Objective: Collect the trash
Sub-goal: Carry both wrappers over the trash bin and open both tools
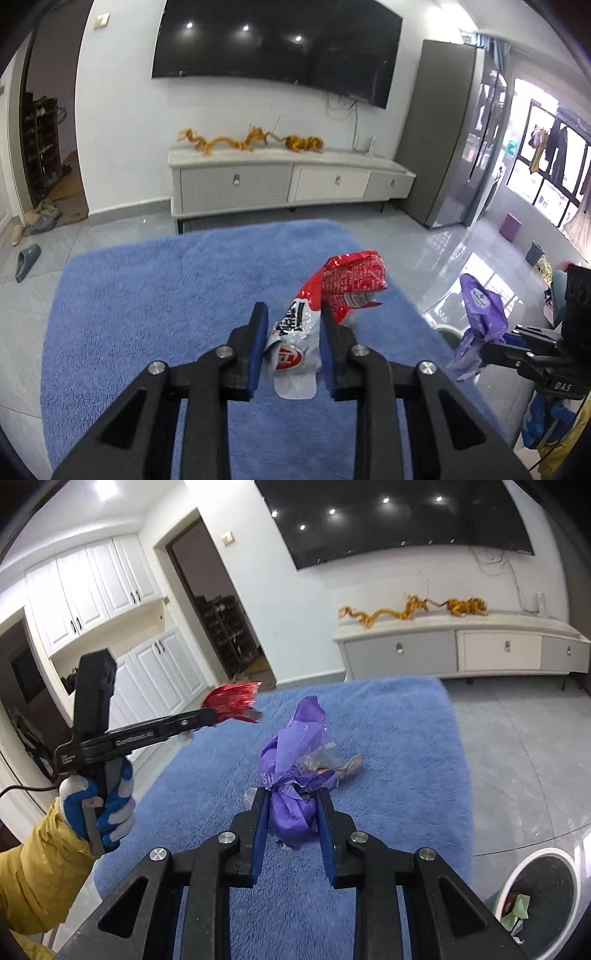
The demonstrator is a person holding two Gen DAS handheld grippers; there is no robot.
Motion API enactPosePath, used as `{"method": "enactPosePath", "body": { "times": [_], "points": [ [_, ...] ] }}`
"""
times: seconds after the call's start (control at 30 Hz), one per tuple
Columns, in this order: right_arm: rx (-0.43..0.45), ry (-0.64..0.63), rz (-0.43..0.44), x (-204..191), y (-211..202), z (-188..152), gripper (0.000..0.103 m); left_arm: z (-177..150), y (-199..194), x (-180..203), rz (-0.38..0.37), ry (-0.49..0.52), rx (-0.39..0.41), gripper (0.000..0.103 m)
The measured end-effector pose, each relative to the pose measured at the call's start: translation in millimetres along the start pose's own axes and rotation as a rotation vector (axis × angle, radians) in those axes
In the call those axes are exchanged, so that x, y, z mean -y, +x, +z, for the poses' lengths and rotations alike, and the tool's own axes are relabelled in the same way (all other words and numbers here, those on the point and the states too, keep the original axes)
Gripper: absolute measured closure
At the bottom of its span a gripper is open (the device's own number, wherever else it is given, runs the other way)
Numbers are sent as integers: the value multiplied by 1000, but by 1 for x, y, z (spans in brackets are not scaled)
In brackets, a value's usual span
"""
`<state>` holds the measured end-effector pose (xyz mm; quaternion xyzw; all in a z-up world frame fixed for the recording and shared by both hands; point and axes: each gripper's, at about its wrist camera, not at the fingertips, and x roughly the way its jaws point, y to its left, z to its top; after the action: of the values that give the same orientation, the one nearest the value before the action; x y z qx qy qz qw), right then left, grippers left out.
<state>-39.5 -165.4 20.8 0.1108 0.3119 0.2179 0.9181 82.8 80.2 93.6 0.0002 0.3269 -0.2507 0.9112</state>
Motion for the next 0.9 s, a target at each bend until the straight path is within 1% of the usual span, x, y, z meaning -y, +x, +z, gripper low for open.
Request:
{"method": "enactPosePath", "body": {
  "times": [0.1, 0.17, 0.3, 0.4, 0.47, 0.6, 0.67, 0.8, 0.9],
  "points": [
    [49, 21, -30, 8, -28, -4, 80, 8, -15, 32, -36, 16, 33, 78],
    [79, 46, -51, 17, -46, -8, 80, 10, -18, 53, -60, 32, 39, 78],
    [148, 125, -106, 48, -87, -19, 80, 14, -11, 112, -127, 86, 28, 78],
    [182, 157, -189, 72, -115, -31, 80, 14, 3, 155, -172, 123, 3, 78],
    [193, 173, -263, 92, -132, -41, 80, 12, 18, 190, -203, 154, -24, 78],
    [189, 244, -365, 136, -155, -62, 80, 5, 64, 259, -258, 207, -107, 78],
    [179, 293, -406, 162, -161, -75, 79, -3, 86, 288, -271, 233, -147, 78],
    [144, 403, -462, 216, -162, -99, 79, -22, 145, 344, -276, 281, -247, 78],
    [103, 471, -489, 256, -158, -118, 78, -35, 184, 369, -251, 309, -302, 77]
  ]
}}
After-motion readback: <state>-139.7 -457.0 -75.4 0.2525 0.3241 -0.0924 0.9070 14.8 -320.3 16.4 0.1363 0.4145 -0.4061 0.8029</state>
